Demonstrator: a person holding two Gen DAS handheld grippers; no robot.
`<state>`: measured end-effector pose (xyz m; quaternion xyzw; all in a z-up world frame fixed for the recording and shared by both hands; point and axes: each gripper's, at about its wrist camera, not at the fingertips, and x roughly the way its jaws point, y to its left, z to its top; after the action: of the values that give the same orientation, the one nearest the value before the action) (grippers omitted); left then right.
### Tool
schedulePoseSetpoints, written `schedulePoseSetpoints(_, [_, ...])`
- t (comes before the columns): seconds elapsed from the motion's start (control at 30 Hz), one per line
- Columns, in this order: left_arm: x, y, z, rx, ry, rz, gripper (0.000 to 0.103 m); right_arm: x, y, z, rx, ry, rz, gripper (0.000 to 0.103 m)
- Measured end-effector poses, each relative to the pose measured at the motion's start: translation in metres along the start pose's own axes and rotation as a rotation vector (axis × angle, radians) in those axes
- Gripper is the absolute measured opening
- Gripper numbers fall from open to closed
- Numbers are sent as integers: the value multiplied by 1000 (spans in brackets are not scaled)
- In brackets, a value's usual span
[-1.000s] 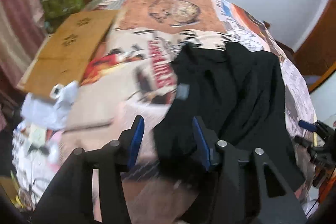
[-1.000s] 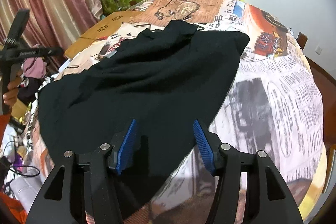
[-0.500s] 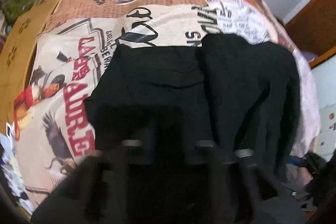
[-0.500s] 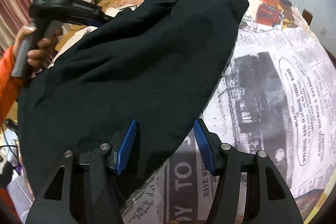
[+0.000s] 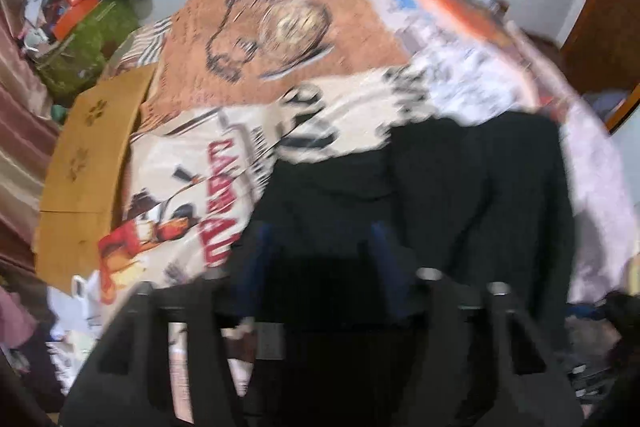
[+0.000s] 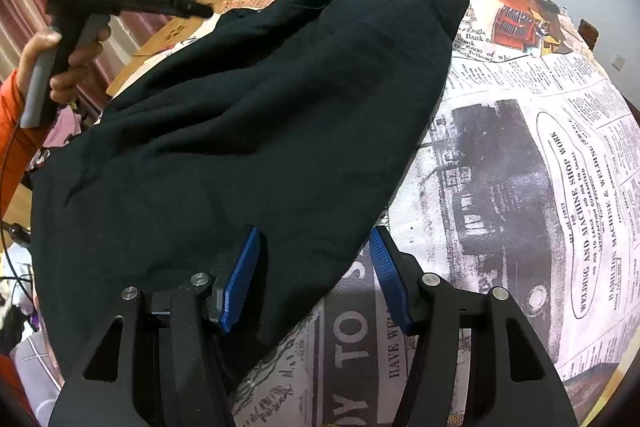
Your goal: Fold small clothes
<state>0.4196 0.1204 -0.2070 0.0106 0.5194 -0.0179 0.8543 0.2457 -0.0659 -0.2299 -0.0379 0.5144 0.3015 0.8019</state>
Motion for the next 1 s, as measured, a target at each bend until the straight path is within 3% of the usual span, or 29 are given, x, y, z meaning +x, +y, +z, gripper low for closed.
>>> schedulePoseSetpoints(0.2, [12, -58, 8, 117, 29, -99, 68, 0, 0, -2, 2, -2, 5, 54])
schedulePoseSetpoints(0.27, [27, -81, 7, 188, 50, -78, 68, 1, -4, -1, 5, -3, 10, 54])
schedulePoseSetpoints(0.3, [33, -88, 5, 211, 52, -54, 63, 1, -4, -1, 7, -4, 13, 54])
schedulePoseSetpoints(0.37, [53, -104, 2, 278, 61, 83, 3, 1, -5, -2, 9, -5, 16, 55])
schedulePoseSetpoints(0.5, [51, -91, 7, 209, 34, 81, 3, 1, -7, -3, 11, -8, 22, 55])
schedulePoseSetpoints(0.7, [16, -23, 20, 63, -41, 121, 3, 0, -7, -3, 9, -10, 24, 55])
schedulePoseSetpoints(0.83, [21, 35, 22, -59, -10, 125, 3, -1, -7, -3, 10, -12, 23, 55])
schedulePoseSetpoints(1.0, [48, 69, 11, -154, 53, 95, 3, -2, -7, -3, 13, -9, 26, 55])
